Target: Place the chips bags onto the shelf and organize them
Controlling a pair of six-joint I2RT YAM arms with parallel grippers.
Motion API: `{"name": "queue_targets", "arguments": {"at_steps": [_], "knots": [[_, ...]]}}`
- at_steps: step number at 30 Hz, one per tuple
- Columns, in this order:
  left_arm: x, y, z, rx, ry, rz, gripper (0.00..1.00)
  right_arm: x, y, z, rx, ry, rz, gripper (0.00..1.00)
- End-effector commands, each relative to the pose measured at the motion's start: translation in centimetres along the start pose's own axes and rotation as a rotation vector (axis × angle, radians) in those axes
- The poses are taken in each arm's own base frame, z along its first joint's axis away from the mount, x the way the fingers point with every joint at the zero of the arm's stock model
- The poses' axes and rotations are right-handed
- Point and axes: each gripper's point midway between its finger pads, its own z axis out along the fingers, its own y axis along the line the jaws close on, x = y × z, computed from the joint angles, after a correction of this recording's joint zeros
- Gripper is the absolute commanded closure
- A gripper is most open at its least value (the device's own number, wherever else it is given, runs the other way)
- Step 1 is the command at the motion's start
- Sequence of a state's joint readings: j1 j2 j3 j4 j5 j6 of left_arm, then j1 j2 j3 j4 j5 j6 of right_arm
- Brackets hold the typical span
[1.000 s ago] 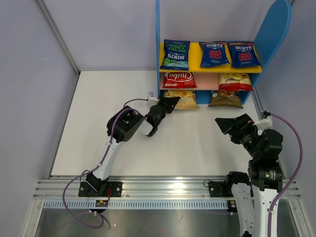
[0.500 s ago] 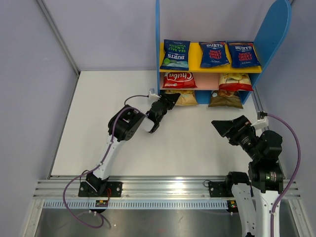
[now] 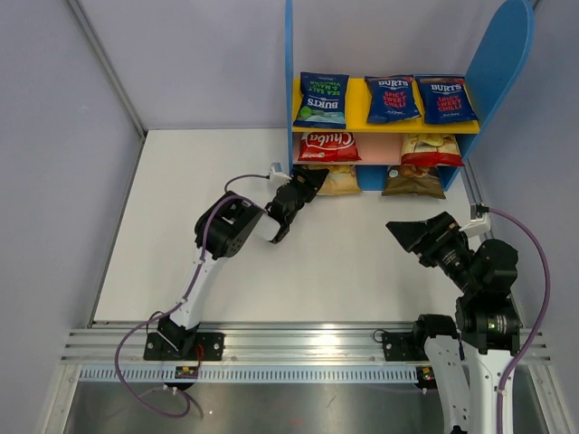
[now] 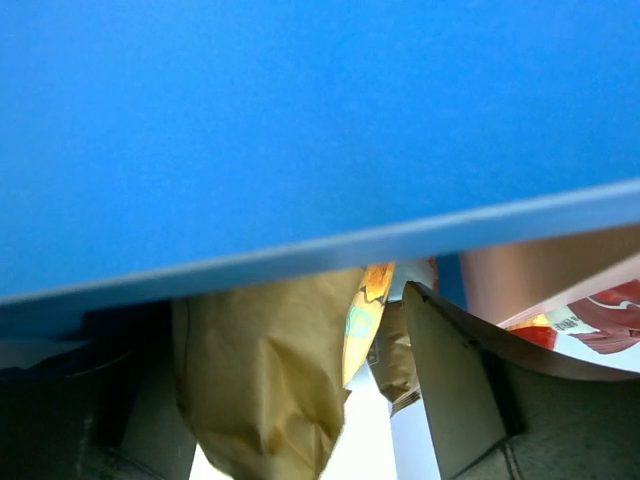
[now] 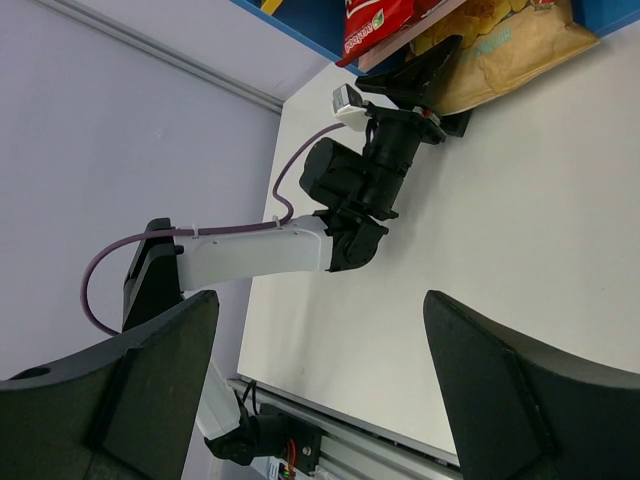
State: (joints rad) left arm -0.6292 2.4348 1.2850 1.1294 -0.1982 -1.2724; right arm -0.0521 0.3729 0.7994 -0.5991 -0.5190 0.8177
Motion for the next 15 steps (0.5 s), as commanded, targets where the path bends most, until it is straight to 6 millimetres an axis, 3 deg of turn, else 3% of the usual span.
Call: {"name": "queue_targets", "arguments": {"at_steps": [1,12,15], "knots": [[-1.9,-1.4,-0.4,-0.04,-0.058,0.045,0.23,-0.6,2.9,-1.2,-0.087,-0.017,-0.038,0.08],[-1.8,0.3,-2.1,-0.146,-0.04,0.075,0.01,-0.4,3.1,-1.3,-0.099,-0.01,-0.036,0.08],[-1.6,0.2,-2.5,-0.154,-0.029,0.092,0.01,-0.3,3.1,-1.3,-0.101,-0.006,-0.034,0.08]]}}
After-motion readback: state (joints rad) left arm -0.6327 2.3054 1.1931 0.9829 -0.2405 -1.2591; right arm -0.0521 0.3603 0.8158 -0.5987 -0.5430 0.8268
